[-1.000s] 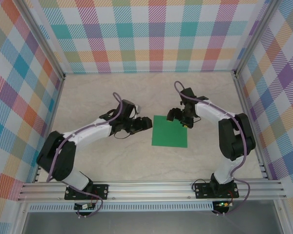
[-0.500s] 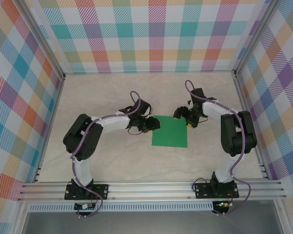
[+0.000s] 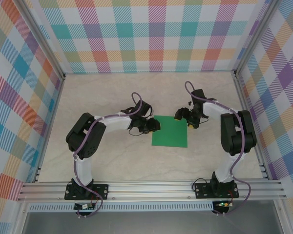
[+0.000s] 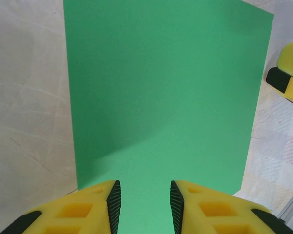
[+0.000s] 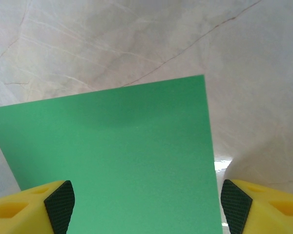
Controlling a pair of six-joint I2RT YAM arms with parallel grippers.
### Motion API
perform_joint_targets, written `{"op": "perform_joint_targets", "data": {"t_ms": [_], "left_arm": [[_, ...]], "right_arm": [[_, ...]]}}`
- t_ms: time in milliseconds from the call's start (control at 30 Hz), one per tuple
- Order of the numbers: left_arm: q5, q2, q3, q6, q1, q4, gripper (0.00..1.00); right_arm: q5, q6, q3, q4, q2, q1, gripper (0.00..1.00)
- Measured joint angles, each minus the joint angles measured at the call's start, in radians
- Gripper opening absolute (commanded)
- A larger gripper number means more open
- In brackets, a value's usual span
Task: Fold a paper plane with a square sheet of paper (pick it up from the middle)
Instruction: Move the square sheet of paper to the center of the table, then first fold in half a square sheet of paper at the center of the table.
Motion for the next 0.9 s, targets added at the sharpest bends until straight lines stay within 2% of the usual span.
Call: {"op": "perform_joint_targets", "data": {"t_ms": [467, 633, 900], "left_arm": [[0.004, 0.041, 0.0, -0.004, -0.005, 0.02, 0.3], [0.002, 0.041, 0.0, -0.003, -0.005, 0.019, 0.29], [-0.002, 0.046, 0.005, -0.002, -0.005, 0.008, 0.28]], "right_arm": [[-0.078, 0.007, -0.083, 0.097, -0.022, -0.039, 0.67], [-0.096, 0.007, -0.091, 0.108, -0.026, -0.046, 0.65], [-0.235, 0.007, -0.1, 0.137, -0.01, -0.005, 0.63]]}}
